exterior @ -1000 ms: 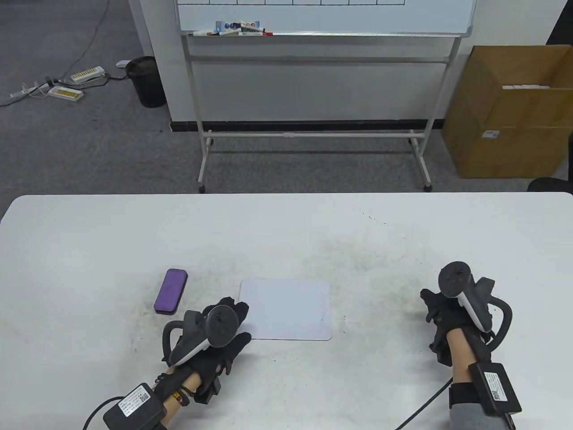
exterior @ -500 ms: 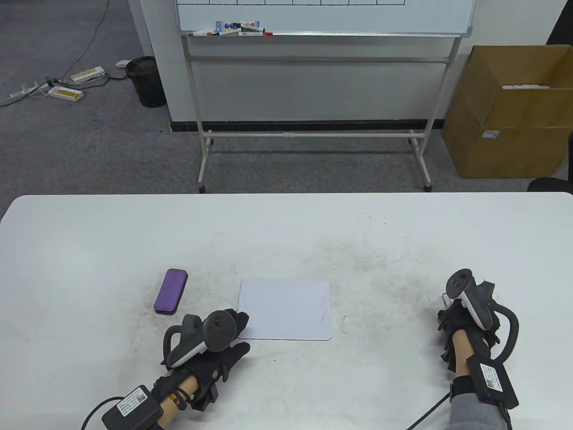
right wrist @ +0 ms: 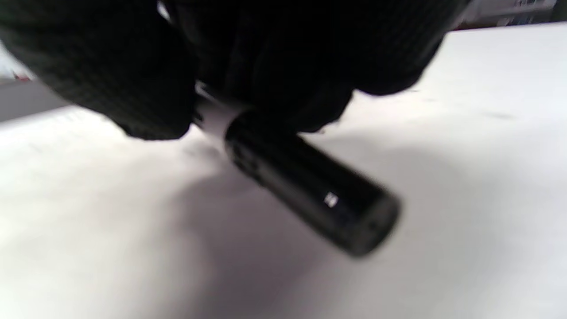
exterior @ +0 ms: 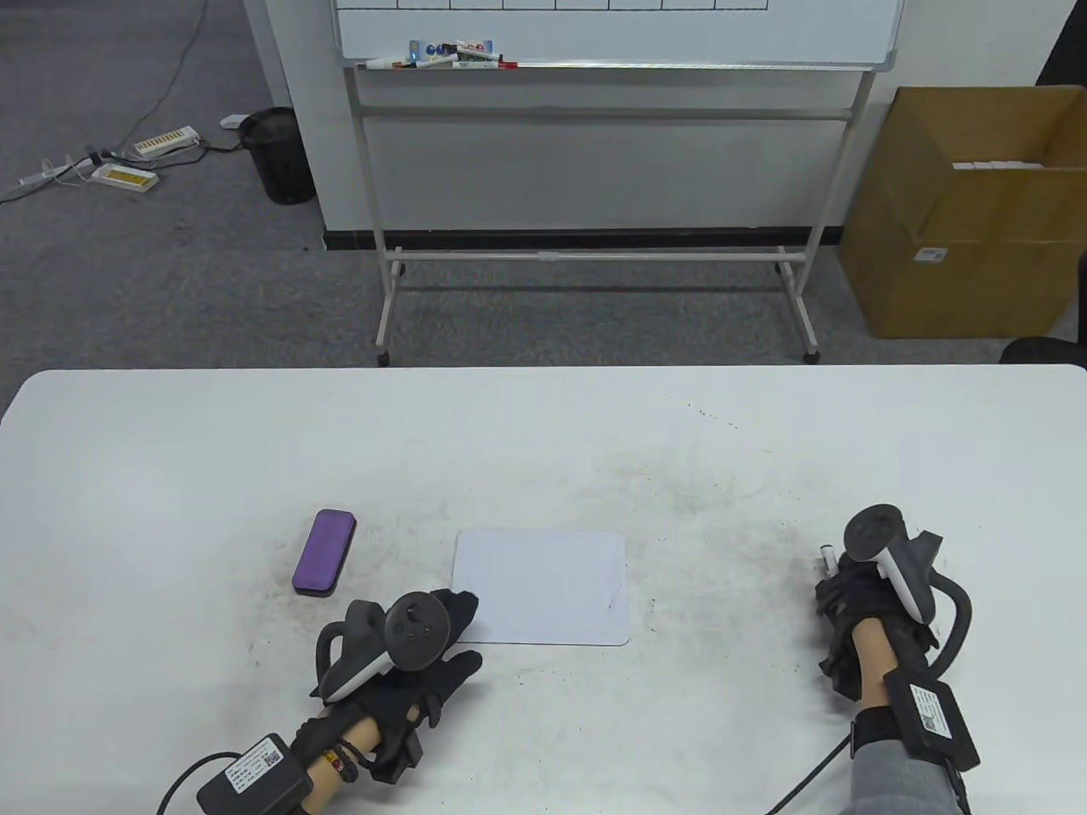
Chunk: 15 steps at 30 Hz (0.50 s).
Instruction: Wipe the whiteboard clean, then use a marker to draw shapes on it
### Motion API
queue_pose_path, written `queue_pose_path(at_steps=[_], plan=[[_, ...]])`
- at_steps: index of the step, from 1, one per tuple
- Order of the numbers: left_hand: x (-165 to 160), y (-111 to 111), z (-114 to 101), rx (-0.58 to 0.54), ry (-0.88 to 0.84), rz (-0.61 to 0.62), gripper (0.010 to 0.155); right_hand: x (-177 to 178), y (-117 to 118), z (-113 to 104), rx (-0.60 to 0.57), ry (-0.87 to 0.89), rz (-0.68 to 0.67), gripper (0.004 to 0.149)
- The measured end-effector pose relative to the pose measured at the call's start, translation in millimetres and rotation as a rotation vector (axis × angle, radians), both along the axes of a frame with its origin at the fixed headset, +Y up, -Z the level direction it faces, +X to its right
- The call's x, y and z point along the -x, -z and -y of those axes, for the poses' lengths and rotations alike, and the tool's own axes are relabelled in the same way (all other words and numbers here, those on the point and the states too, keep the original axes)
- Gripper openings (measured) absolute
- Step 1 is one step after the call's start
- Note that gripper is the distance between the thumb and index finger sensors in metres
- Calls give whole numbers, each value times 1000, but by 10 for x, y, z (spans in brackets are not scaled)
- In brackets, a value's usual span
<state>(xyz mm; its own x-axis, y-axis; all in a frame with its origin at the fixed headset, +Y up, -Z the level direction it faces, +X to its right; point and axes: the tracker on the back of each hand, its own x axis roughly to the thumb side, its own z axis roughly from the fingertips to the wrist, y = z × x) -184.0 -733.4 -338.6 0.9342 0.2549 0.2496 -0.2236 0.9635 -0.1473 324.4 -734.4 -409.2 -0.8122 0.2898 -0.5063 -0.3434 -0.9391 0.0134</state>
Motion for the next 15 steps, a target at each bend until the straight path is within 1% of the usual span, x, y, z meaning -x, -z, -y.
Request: queue_pose_path(at_steps=[4,5,8,9,12,13,15], plan=[[-33,-19,-5,-17,-34,8,72,242,-8,-165,-97,170,-84,61],[-51,-28,-5,-19,-39,13,72,374,-21,-240,-147,248,-135,59],[-99,-54,13,4,-19,36,73,650,-64,-371,-224,361,-221,58],[-121,-62,23,0,-27,46,73,811,-103,-425,-259,407,-270,58],[-171,-87,31,7,-47,64,72,1073,-169,-479,-305,491,-339,57],[-191,-100,28,0,-65,67,72,1213,-205,-486,-326,545,-377,57],[-221,-124,13,-12,-107,71,71,1374,-243,-473,-358,627,-409,55]])
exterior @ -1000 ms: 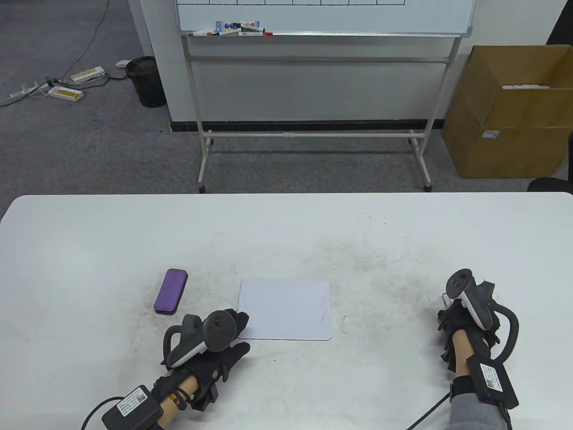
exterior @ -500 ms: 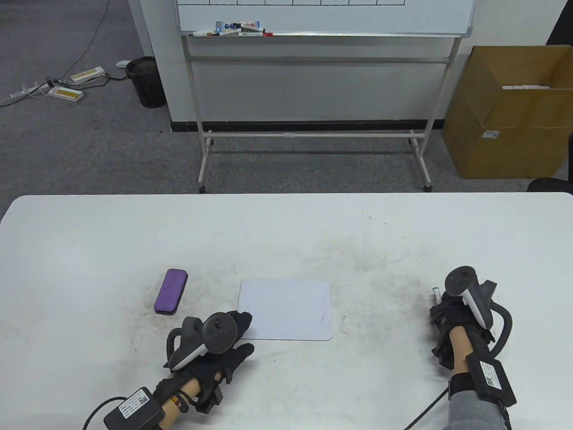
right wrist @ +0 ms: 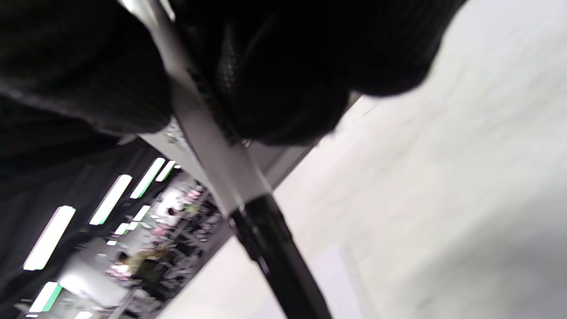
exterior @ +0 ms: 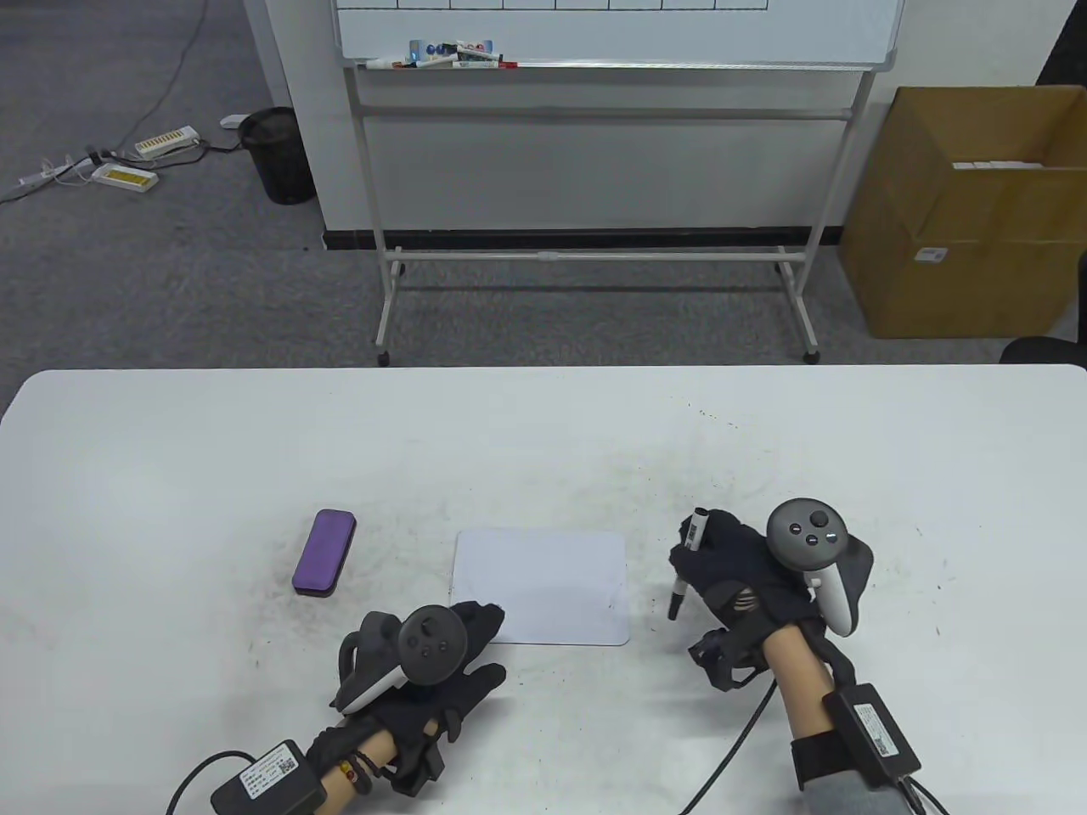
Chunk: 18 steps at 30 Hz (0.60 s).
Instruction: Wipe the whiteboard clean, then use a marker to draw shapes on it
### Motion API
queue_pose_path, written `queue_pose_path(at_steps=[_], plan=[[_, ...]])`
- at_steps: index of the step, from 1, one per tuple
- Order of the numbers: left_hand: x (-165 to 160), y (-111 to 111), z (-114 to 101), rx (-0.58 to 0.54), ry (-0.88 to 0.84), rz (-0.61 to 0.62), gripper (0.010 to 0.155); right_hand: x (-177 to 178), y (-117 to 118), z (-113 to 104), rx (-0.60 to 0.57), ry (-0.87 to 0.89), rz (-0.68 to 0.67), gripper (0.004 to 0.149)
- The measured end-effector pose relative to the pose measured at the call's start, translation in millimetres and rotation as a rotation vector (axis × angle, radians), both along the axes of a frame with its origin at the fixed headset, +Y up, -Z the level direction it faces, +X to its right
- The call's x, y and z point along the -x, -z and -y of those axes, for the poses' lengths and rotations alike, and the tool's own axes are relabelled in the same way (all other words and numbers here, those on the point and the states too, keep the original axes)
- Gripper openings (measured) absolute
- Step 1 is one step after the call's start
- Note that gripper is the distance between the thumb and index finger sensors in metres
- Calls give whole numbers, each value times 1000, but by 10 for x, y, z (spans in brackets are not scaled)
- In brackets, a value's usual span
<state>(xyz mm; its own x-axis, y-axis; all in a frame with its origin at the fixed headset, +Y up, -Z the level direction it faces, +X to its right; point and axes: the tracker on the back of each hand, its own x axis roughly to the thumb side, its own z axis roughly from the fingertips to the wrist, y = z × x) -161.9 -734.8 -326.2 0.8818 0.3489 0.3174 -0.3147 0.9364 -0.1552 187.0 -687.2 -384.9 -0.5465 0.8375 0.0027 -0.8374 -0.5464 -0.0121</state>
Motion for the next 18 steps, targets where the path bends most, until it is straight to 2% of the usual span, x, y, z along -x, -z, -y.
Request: queue_pose_path(at_steps=[4,7,11,16,18], plan=[[-53,-33,-19,-17,-114,-11,71,340,-97,86,-3,260,-107,51],[-62,-48,-34,-38,-192,-16,76,520,-157,136,9,329,-173,48],[-48,-71,-84,-84,-328,-11,74,772,-235,212,76,459,-274,46],[-26,-90,-151,-137,-408,-33,51,927,-296,317,139,551,-326,47],[-3,-90,-160,-150,-426,-55,48,932,-301,343,145,589,-307,47]])
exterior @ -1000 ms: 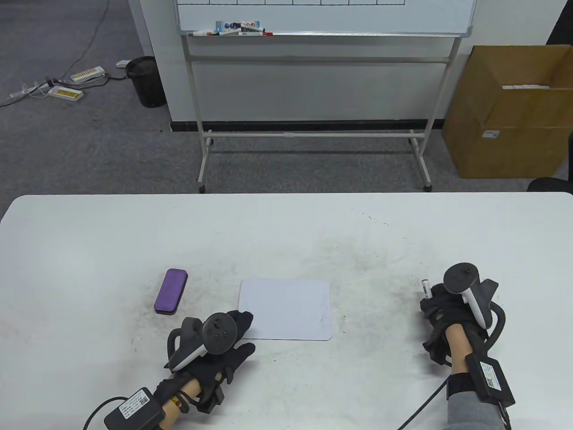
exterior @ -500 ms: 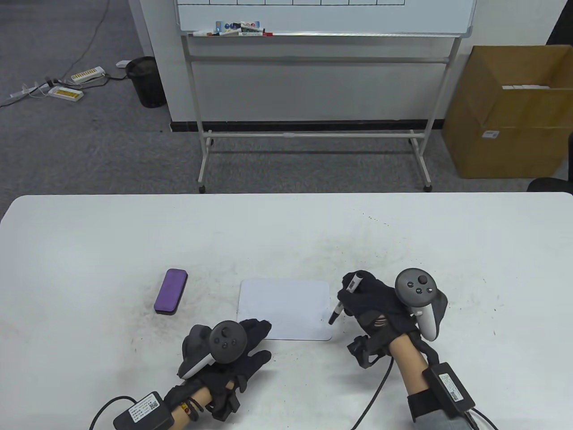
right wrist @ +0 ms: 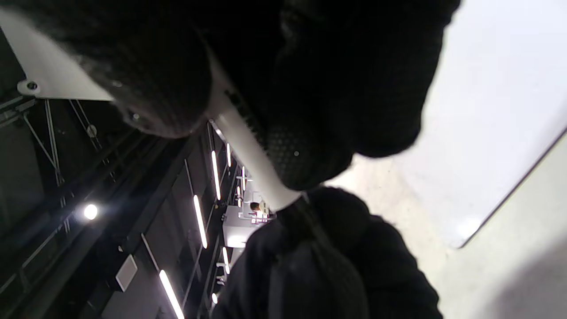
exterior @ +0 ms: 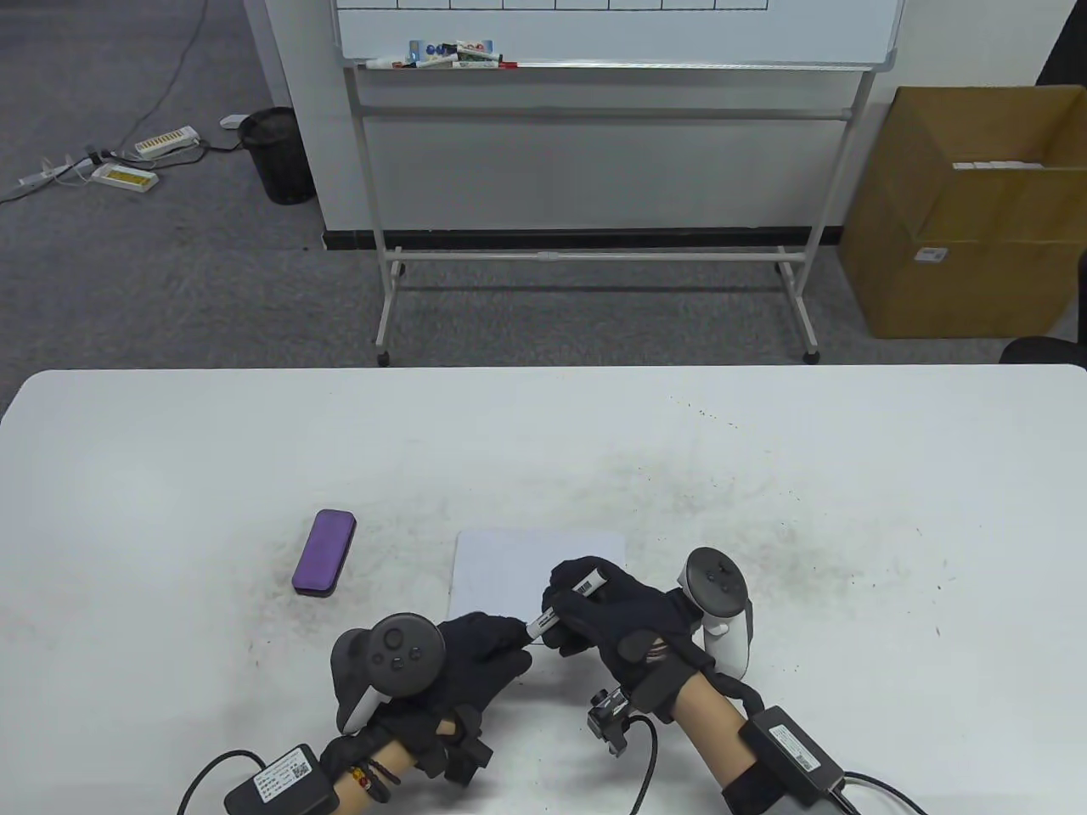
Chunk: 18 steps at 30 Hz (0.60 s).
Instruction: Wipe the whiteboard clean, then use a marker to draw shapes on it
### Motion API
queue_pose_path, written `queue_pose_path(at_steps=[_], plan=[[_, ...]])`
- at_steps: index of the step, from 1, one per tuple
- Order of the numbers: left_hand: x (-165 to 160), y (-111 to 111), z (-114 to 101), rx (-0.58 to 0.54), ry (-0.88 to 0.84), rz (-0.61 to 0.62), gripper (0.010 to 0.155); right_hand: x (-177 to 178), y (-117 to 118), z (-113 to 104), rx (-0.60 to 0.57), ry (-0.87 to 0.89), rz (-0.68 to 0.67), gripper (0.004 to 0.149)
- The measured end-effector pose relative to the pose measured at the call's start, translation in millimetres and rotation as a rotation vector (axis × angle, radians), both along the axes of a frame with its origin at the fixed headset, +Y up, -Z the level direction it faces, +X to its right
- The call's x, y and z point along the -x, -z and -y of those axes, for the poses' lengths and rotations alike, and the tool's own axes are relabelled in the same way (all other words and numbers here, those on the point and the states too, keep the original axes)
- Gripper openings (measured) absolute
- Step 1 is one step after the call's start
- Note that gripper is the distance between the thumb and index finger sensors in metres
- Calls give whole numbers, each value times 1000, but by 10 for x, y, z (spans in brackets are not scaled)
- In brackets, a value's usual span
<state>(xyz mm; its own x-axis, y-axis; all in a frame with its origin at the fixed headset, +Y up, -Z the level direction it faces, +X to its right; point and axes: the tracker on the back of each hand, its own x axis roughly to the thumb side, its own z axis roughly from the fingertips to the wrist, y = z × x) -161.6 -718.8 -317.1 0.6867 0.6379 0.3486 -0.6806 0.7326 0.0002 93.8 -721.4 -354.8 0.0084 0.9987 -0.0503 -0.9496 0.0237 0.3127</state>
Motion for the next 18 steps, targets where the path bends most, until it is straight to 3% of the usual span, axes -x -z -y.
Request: queue_pose_path(at_steps=[7,12,16,18], plan=[[-119,-18,-43,-72,162,58,47,9,-13,-39,-7,22,-2,44],[-86,112,-33,-24,83,190,47,-5,4,-31,36,47,-14,43],[56,223,66,158,-17,262,48,-80,47,-95,-33,70,-4,43],[148,252,91,178,-29,243,48,-181,79,-173,-105,32,14,44]])
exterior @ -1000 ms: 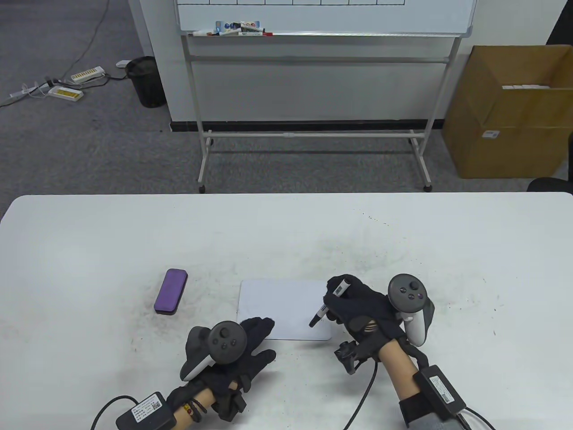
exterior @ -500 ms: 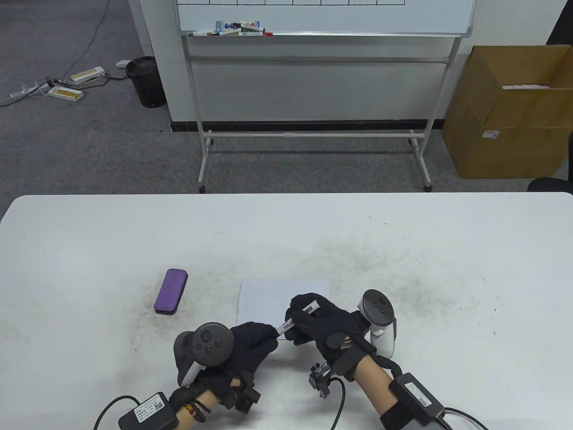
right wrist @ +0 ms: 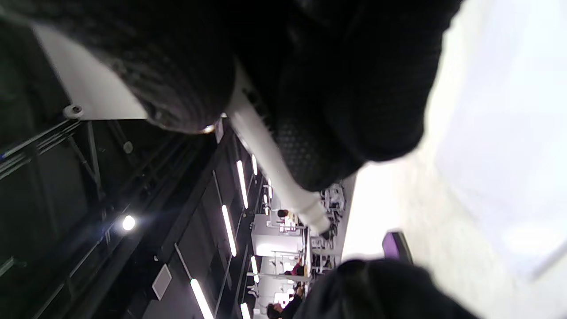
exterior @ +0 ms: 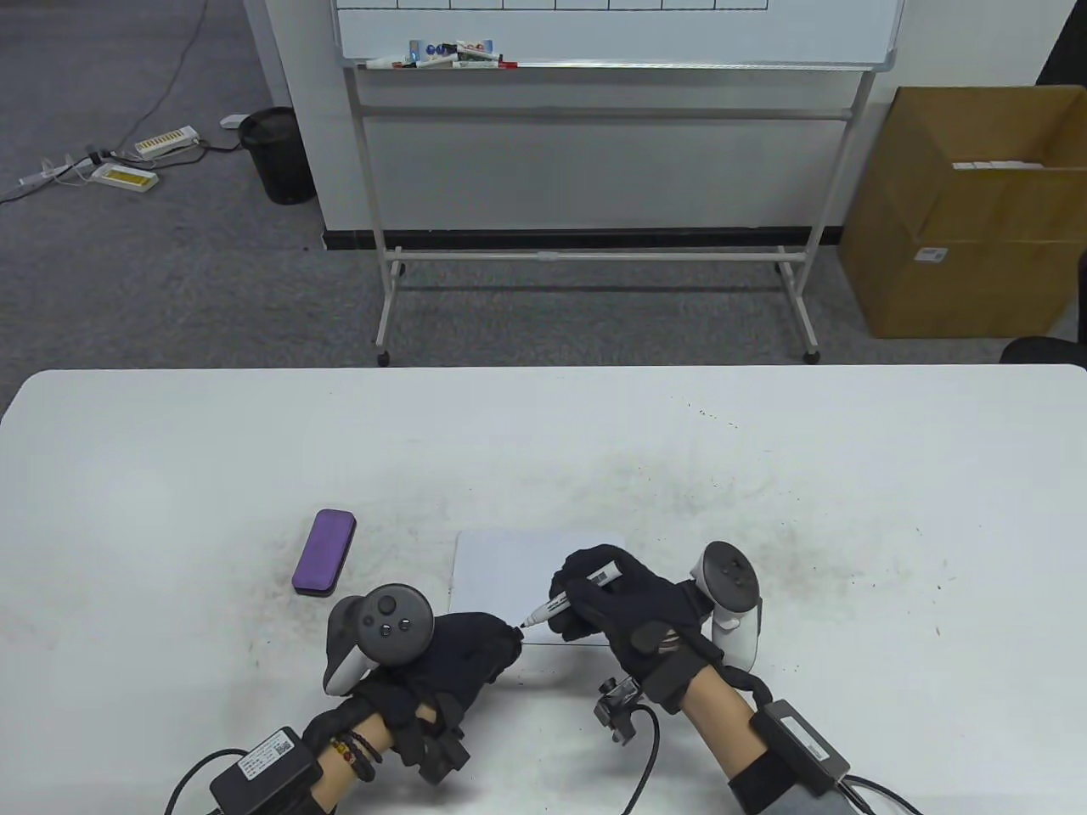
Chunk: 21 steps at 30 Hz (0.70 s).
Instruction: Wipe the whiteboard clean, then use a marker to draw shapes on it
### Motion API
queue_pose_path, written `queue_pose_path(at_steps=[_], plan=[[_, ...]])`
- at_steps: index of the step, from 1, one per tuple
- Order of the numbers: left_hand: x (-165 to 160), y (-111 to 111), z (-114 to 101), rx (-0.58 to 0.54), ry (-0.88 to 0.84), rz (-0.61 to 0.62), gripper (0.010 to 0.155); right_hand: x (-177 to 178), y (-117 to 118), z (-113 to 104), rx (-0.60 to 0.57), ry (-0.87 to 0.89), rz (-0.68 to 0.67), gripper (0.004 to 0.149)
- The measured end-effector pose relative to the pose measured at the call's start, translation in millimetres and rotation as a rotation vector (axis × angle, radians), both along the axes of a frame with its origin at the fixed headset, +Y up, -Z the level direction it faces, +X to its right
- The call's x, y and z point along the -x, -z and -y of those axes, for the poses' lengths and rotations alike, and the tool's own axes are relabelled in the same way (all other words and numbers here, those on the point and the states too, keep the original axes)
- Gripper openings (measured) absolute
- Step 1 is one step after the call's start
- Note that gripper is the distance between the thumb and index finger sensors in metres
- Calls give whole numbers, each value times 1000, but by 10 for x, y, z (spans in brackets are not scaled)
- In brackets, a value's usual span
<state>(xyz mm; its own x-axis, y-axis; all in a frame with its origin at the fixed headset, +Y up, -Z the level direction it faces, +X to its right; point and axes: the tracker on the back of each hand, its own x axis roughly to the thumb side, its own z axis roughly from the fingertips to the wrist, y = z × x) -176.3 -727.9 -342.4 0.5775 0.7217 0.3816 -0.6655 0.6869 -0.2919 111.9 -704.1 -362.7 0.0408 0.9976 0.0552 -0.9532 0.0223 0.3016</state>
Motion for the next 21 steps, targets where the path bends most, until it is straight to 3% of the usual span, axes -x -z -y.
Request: queue_pose_path(at_steps=[4,6,9,13,21], plan=[[87,66,-41,-25,152,-145,47,-94,-9,9,-11,-89,18,45],[125,94,-110,-75,348,-169,47,-103,14,47,-12,-132,26,46],[252,135,-126,-63,554,-225,47,-114,46,98,-20,-205,35,46],[485,236,-94,48,575,-275,47,-132,51,134,-15,-239,40,47],[821,411,21,132,703,-441,46,-176,62,147,-22,-306,29,48]])
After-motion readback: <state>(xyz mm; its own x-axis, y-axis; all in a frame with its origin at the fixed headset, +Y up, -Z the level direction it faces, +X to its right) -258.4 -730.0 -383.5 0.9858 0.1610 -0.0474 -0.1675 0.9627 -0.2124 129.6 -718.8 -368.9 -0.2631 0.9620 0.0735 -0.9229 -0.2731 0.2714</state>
